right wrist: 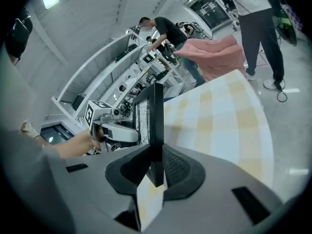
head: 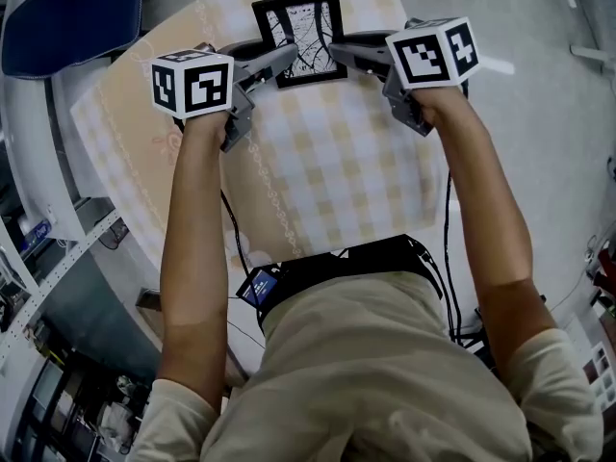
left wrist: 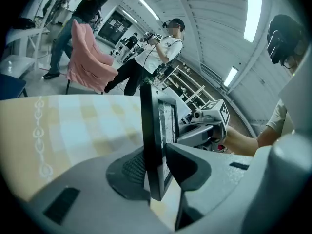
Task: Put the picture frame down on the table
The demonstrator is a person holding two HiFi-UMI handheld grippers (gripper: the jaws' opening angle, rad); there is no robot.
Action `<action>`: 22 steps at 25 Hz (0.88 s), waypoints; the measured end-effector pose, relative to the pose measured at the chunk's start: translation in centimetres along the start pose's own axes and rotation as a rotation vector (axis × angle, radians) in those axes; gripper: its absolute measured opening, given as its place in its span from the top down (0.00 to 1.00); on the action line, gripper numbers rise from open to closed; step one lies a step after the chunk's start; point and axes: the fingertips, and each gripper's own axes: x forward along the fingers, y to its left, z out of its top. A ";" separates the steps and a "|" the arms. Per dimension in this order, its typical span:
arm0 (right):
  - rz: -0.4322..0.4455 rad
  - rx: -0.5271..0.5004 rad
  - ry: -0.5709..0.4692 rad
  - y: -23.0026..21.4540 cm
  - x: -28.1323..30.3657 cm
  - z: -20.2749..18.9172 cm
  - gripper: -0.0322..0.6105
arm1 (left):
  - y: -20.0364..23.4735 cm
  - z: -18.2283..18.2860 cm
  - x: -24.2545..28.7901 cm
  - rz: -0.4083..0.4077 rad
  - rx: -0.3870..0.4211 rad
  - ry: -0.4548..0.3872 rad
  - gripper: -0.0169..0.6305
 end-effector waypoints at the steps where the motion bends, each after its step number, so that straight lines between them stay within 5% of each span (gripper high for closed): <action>1: -0.005 -0.001 0.004 -0.1 0.1 -0.1 0.84 | 0.1 -0.1 0.1 0.006 -0.003 0.005 0.81; 22: -0.178 -0.107 0.089 -3.0 2.3 -0.1 0.79 | 4.3 -0.4 1.5 0.190 0.012 0.026 0.73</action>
